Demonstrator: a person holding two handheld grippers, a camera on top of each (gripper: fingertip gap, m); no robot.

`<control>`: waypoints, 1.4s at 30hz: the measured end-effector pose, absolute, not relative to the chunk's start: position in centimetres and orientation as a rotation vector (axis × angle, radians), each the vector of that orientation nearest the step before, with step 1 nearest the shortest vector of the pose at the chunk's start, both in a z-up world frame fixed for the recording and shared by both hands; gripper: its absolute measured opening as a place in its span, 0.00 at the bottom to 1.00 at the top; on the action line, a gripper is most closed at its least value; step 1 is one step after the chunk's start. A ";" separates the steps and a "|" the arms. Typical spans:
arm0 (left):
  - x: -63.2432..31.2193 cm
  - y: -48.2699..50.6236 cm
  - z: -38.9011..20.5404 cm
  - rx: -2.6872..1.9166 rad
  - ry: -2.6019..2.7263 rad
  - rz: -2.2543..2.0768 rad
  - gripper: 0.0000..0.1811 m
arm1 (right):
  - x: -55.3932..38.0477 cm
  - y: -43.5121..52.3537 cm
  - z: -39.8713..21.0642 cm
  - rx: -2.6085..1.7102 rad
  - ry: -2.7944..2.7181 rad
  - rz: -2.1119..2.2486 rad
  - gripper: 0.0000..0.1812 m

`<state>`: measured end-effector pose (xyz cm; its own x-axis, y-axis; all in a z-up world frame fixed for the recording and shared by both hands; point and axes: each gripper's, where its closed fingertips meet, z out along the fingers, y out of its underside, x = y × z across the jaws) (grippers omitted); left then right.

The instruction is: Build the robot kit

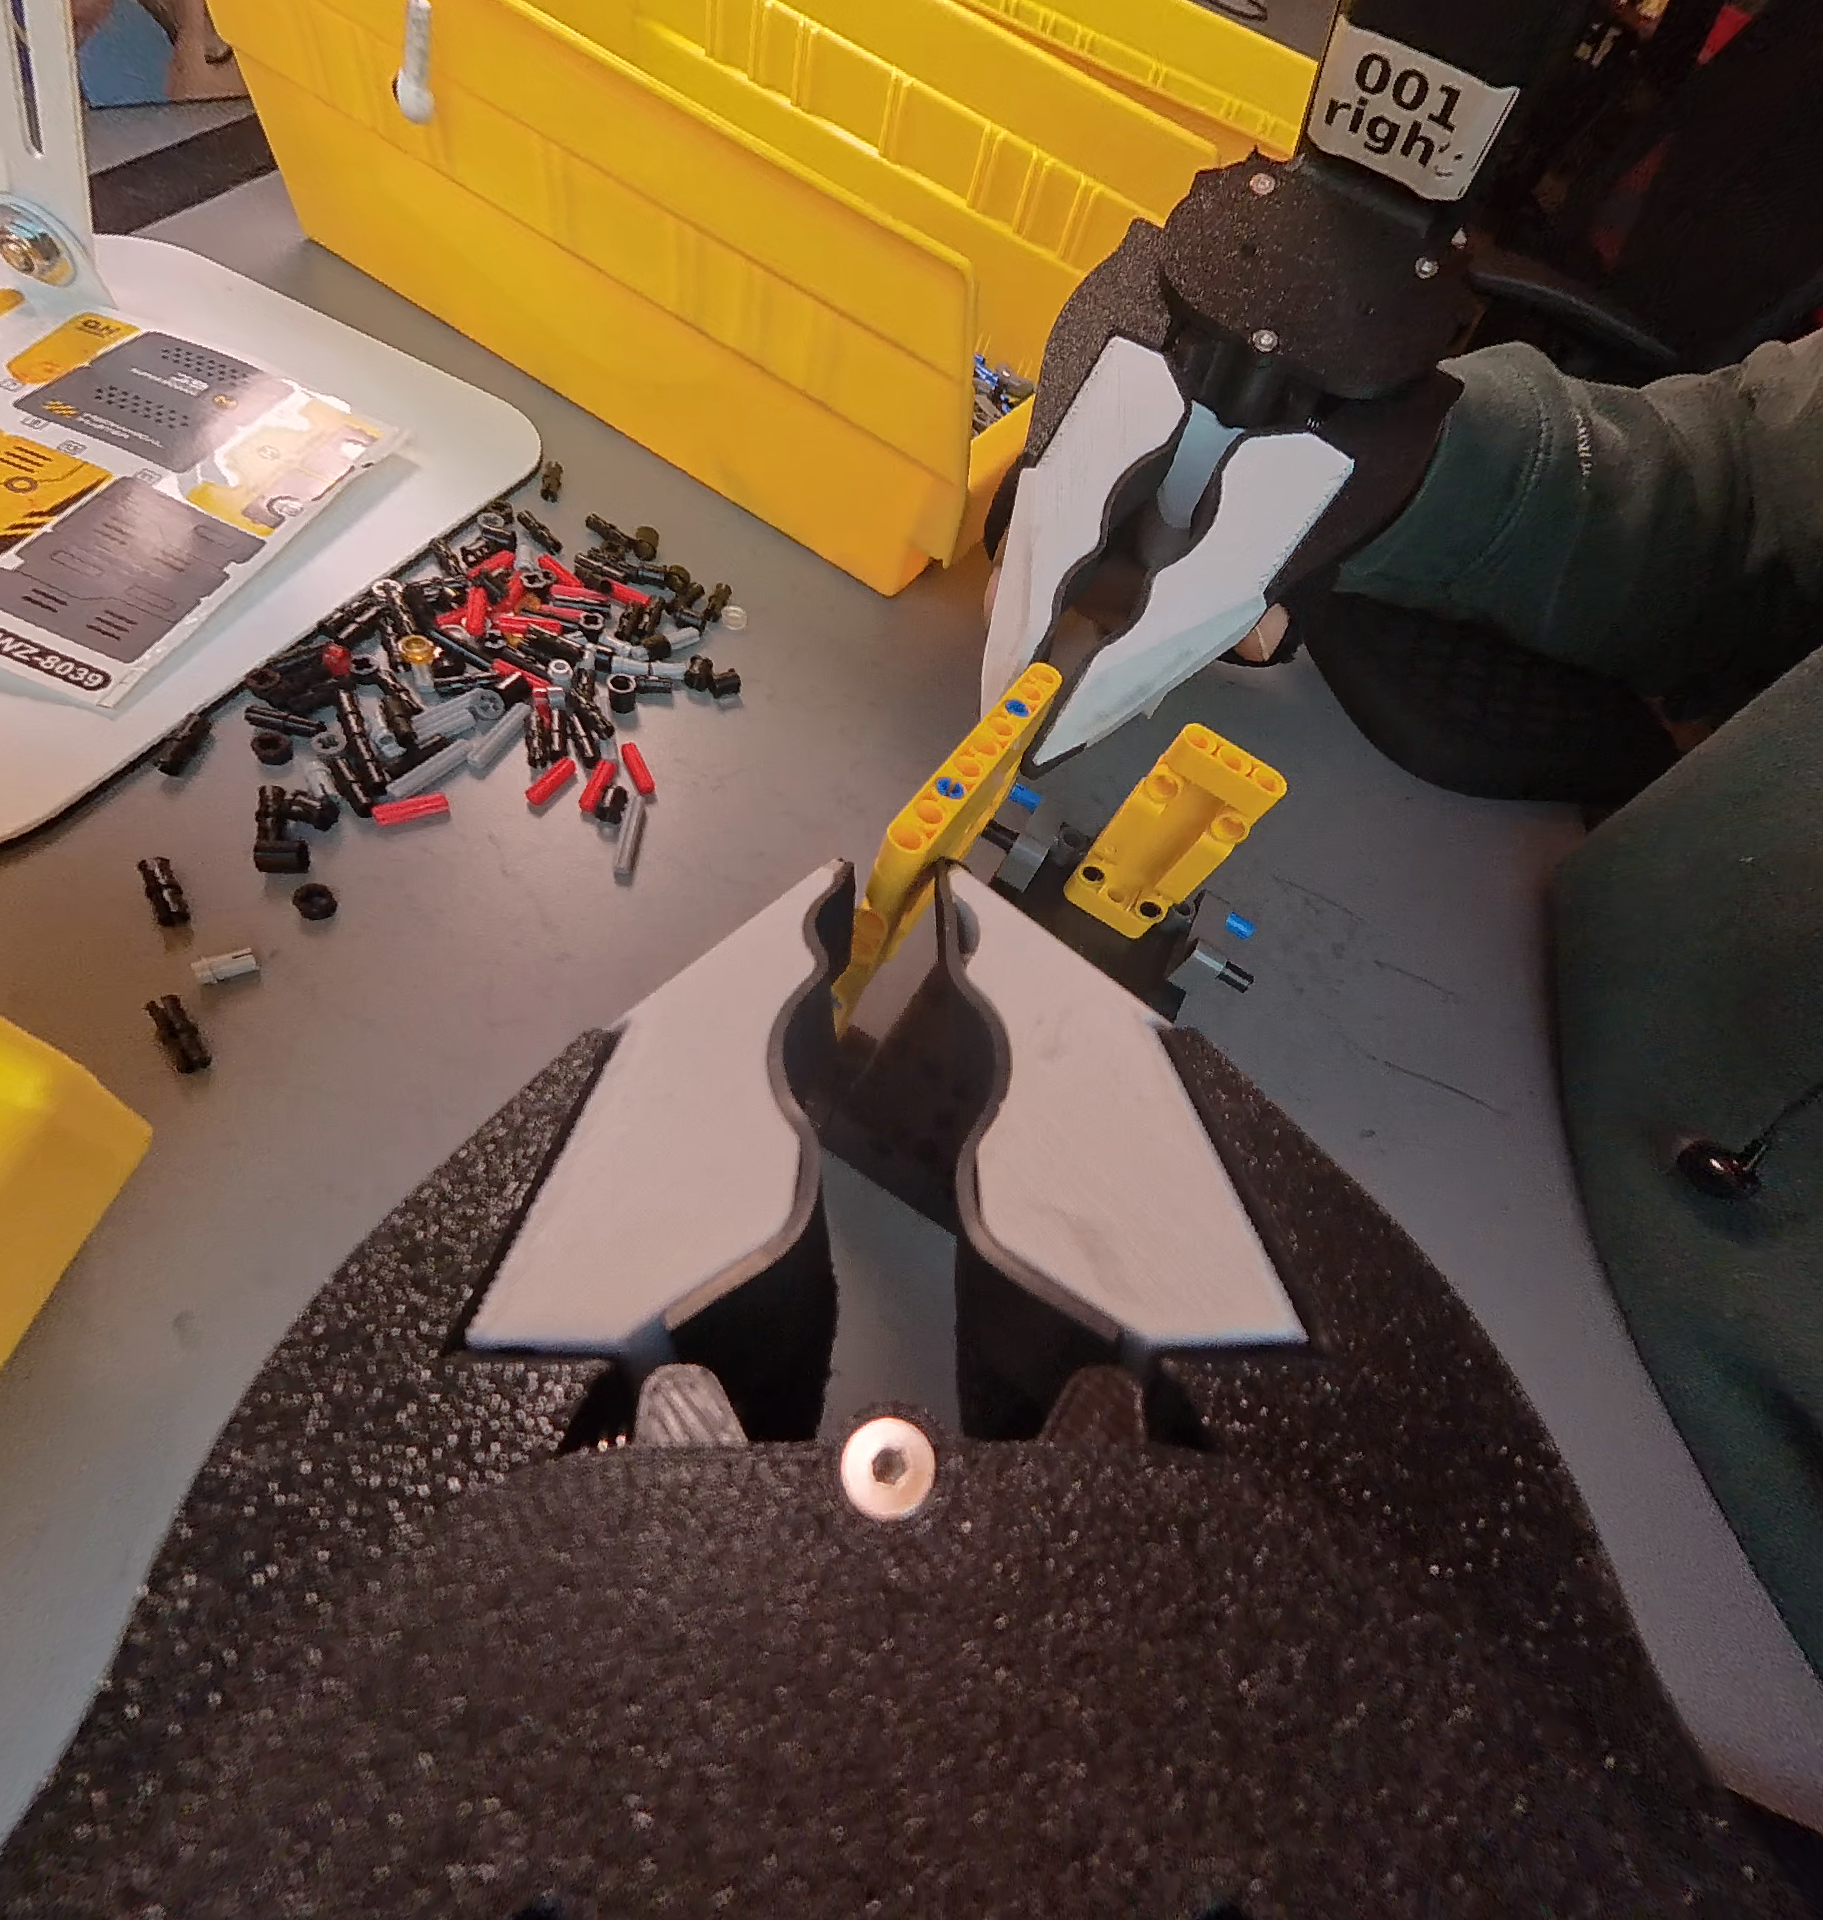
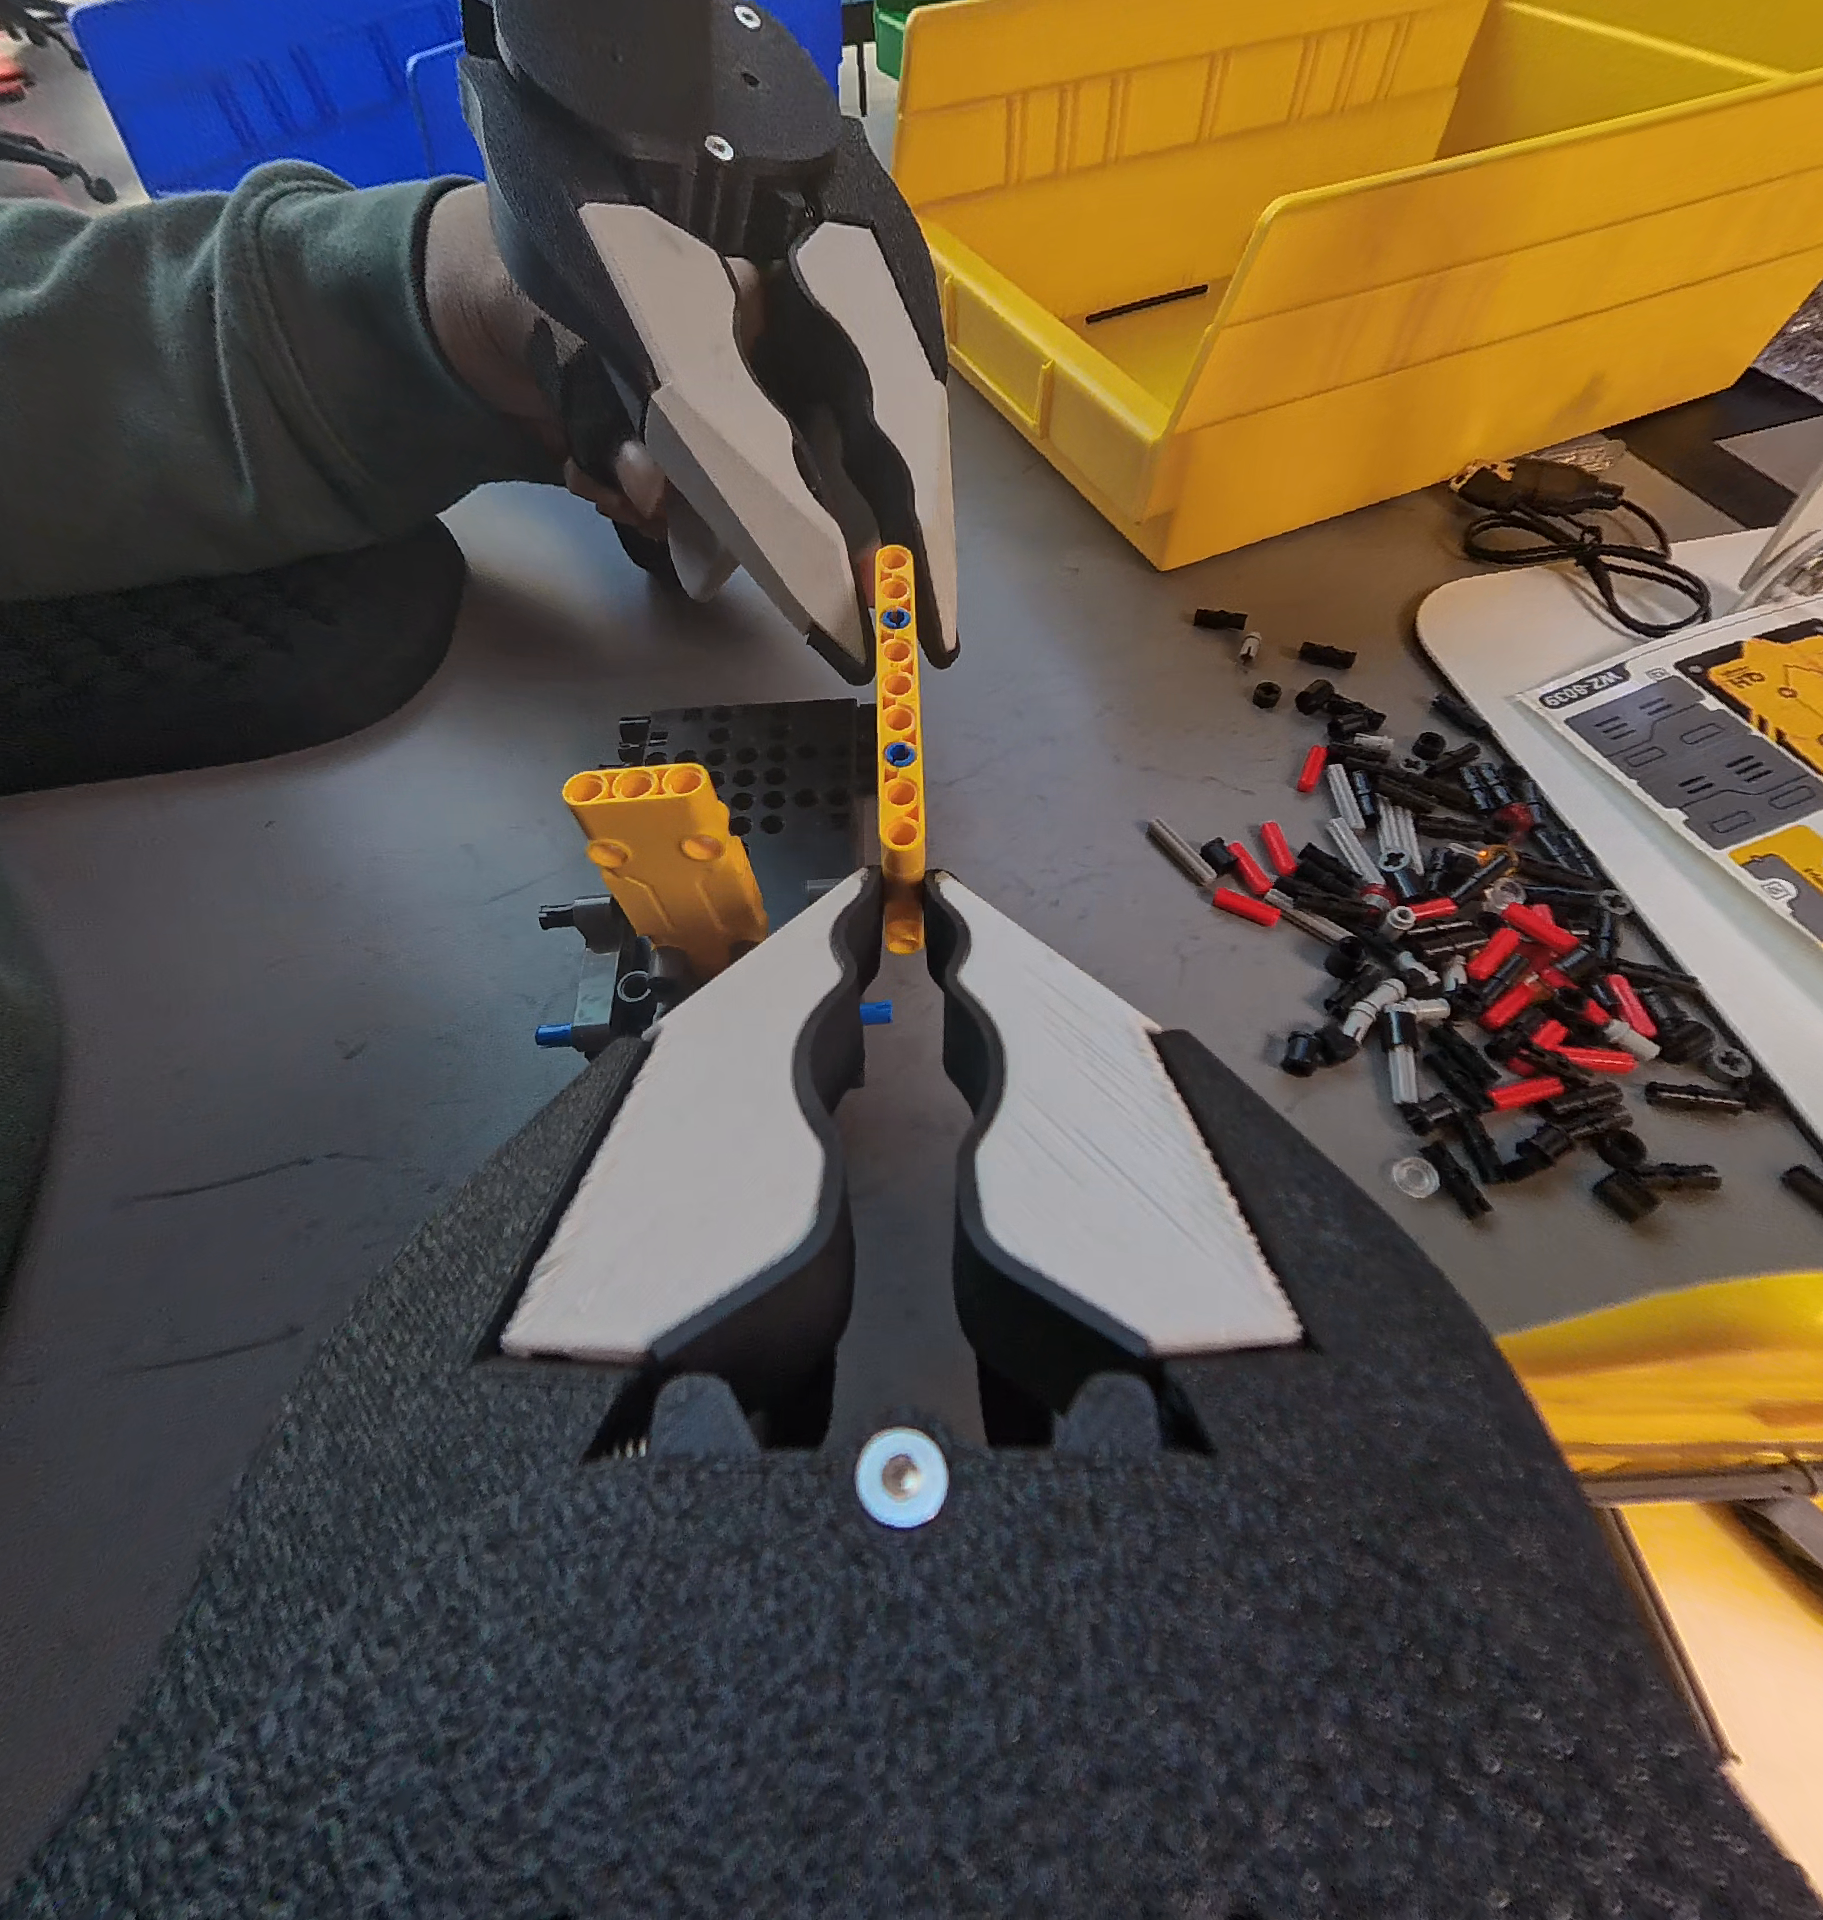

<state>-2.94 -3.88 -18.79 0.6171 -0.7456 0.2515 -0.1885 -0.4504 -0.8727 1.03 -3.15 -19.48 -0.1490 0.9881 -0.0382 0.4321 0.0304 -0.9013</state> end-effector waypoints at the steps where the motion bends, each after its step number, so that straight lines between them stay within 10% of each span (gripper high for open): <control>1: -2.9 -3.9 -18.9 -1.969 0.744 -0.800 0.08 | 1.1 -3.2 -19.5 -1.457 -1.655 1.081 0.04; 42: -2.2 -4.5 -18.8 -1.902 0.870 -0.715 0.16 | 1.5 -3.7 -19.6 -1.441 -1.678 1.098 0.04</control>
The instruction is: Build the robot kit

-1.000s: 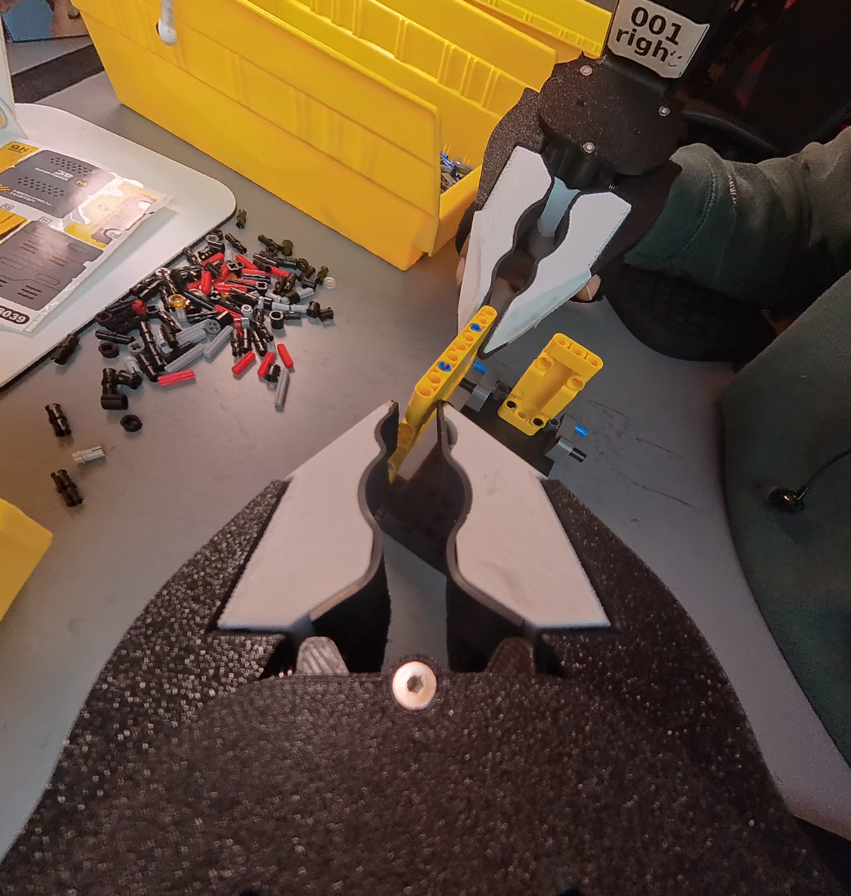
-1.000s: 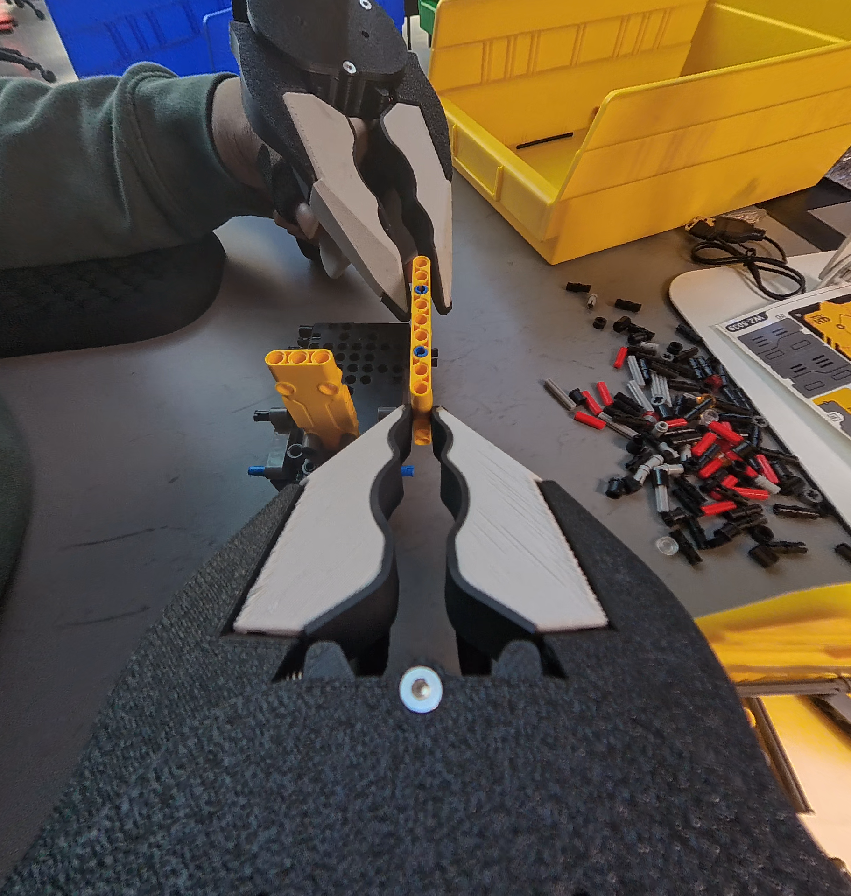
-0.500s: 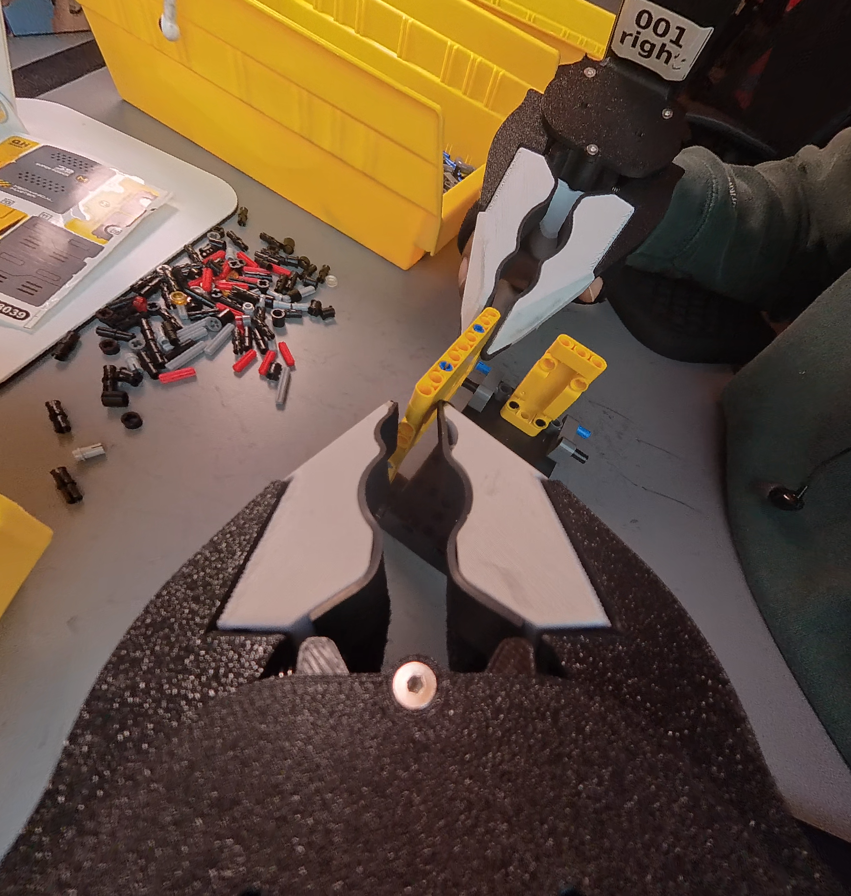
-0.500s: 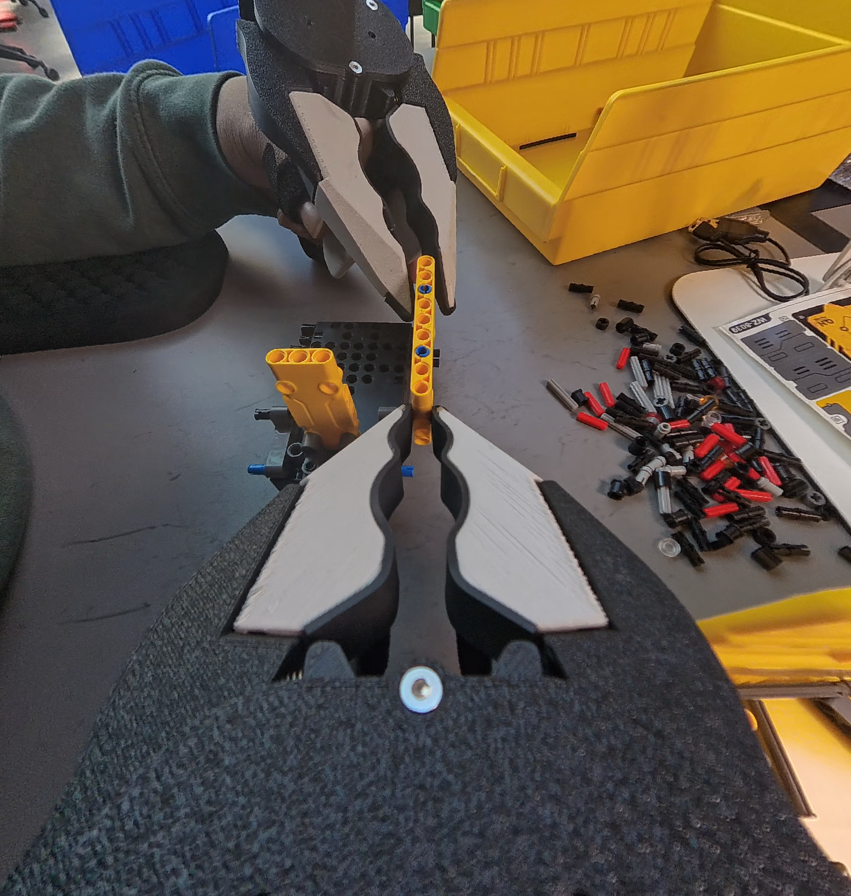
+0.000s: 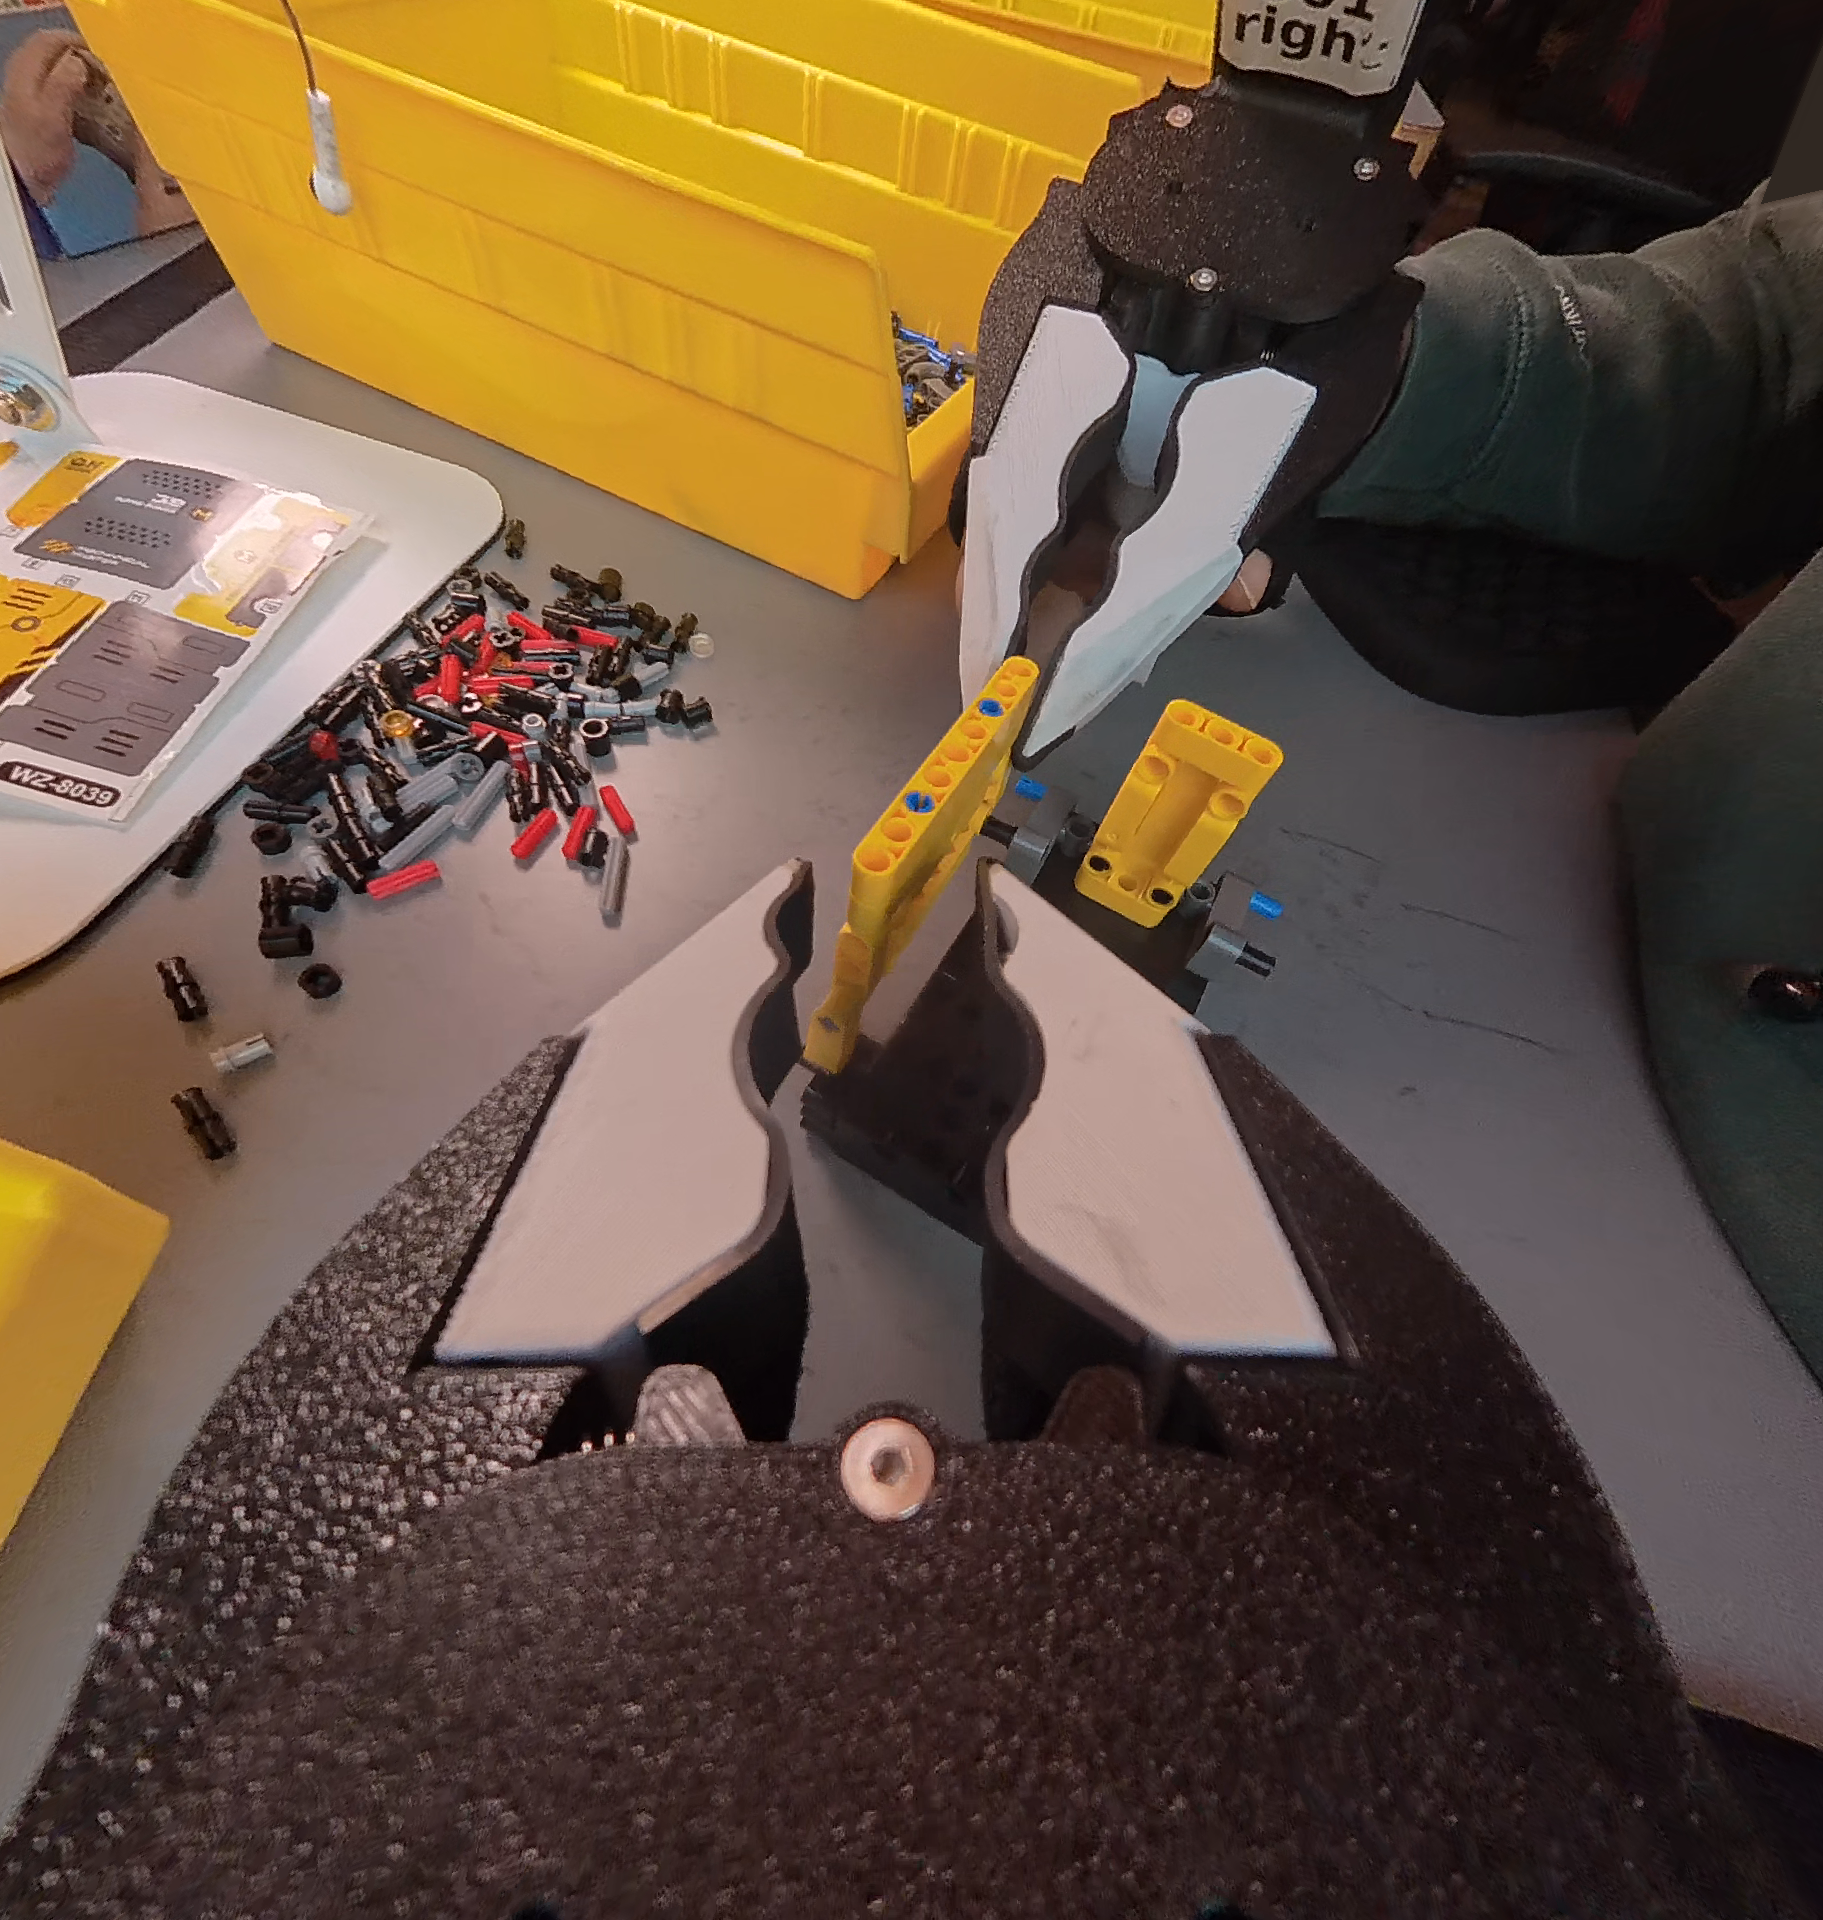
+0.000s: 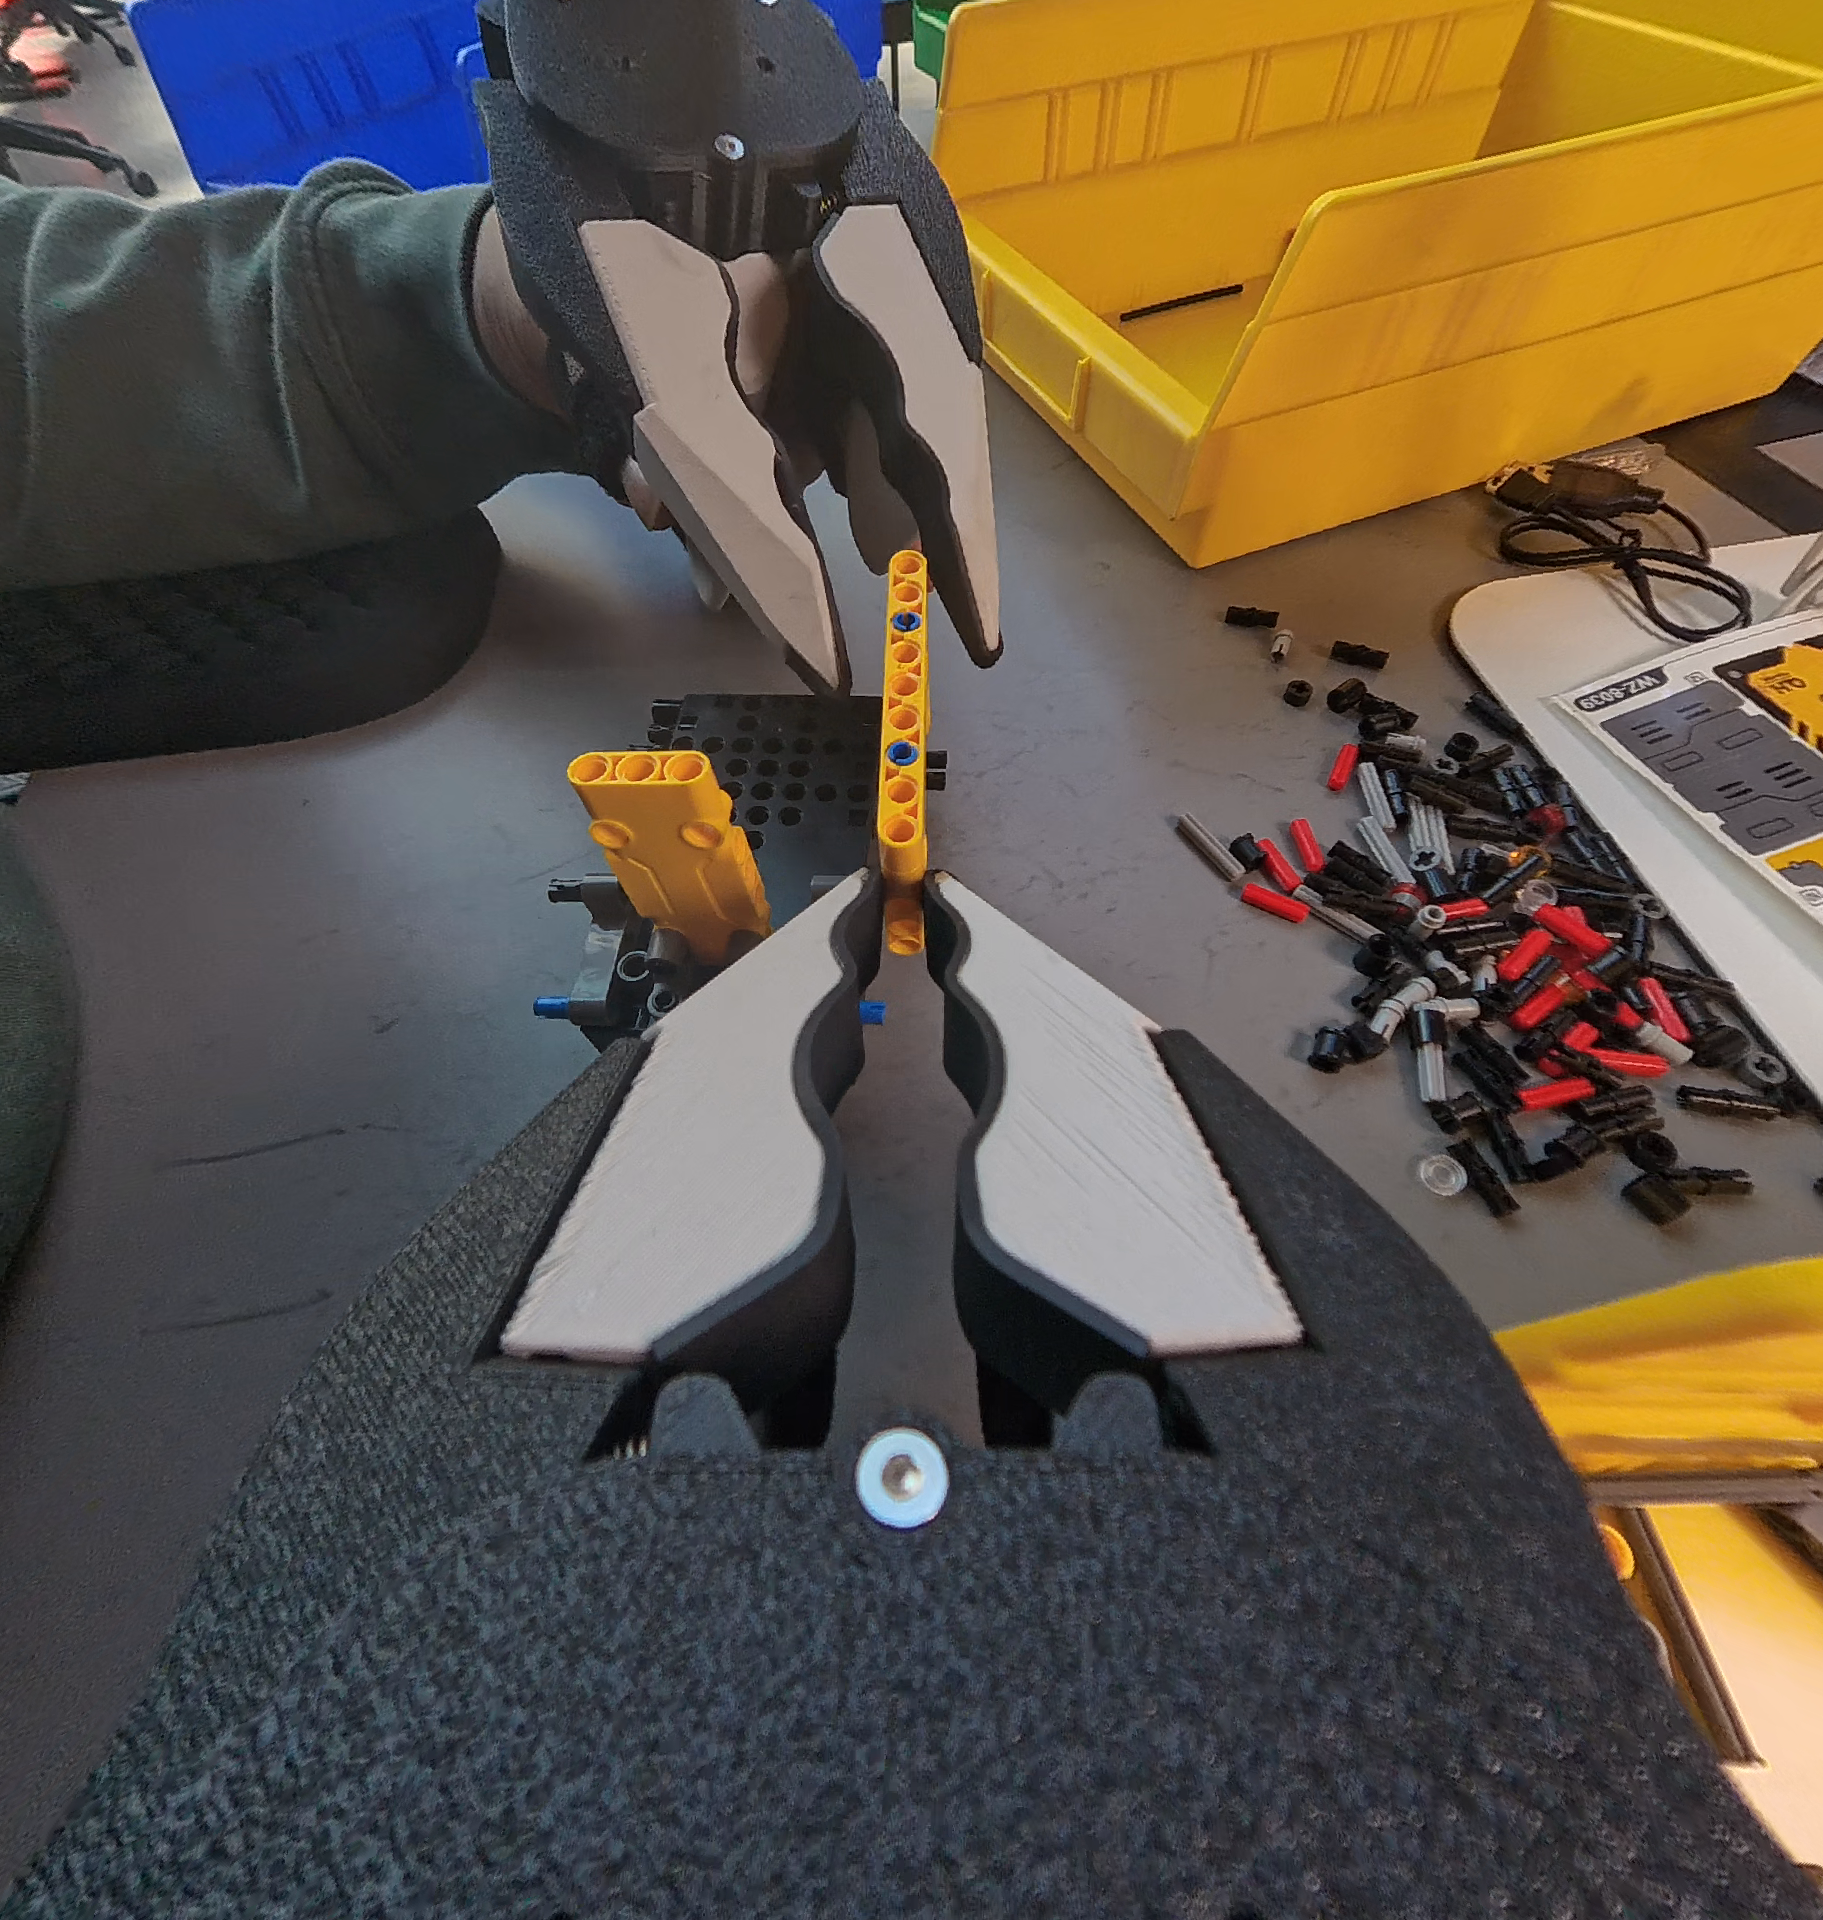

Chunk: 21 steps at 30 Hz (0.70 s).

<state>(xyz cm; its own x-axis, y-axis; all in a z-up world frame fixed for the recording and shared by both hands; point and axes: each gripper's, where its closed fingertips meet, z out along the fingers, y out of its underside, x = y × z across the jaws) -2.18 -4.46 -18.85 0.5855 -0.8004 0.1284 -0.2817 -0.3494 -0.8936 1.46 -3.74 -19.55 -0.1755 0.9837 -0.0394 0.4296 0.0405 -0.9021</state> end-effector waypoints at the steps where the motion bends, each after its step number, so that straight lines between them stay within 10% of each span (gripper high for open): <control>1: -2.1 -4.5 -18.8 -1.895 0.884 -0.713 0.17 | 1.5 -3.7 -19.5 -1.441 -1.676 1.100 0.04; 21: -0.8 -5.4 -19.7 -1.862 1.121 -0.812 0.04 | 1.7 -4.6 -19.7 -1.408 -1.738 1.130 0.09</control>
